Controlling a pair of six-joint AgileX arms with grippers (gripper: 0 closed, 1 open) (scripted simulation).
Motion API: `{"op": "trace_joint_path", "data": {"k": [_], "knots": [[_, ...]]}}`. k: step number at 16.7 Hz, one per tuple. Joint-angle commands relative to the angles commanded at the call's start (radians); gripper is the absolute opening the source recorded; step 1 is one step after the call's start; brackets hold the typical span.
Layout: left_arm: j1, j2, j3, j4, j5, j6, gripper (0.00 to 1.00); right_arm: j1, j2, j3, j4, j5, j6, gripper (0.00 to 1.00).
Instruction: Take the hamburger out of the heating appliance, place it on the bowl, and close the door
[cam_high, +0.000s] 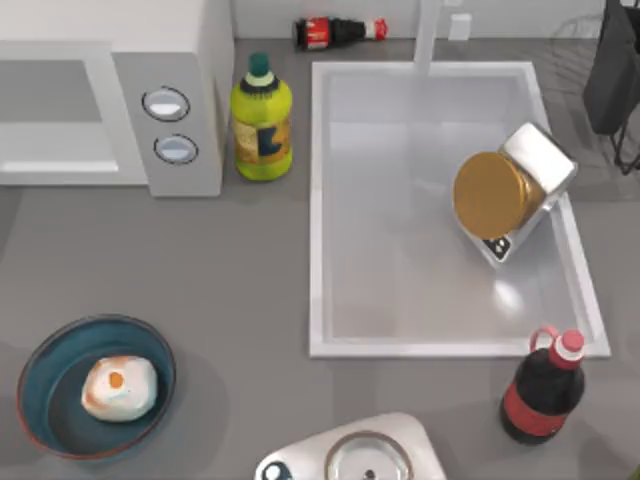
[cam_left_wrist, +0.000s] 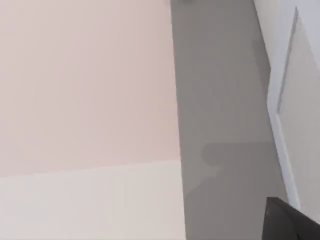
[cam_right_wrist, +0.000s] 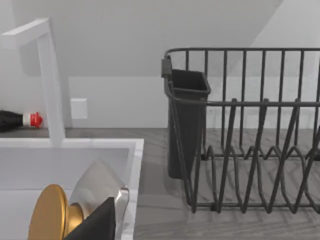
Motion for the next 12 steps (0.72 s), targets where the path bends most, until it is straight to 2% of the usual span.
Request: {"op": "trace_joint_path", "data": {"k": [3,6,12], "knots": [[0.068,0.185,0.156,-0.154,-0.001,0.082,0.00,0.000,0.000,0.000,0.000,0.000,0.000,1.00],[0.118,0.275,0.230,-0.251,0.002,0.126,0.00,0.000,0.000,0.000,0.000,0.000,0.000,1.00],[0.124,0.286,0.239,-0.268,0.002,0.134,0.00,0.000,0.000,0.000,0.000,0.000,0.000,1.00]]}}
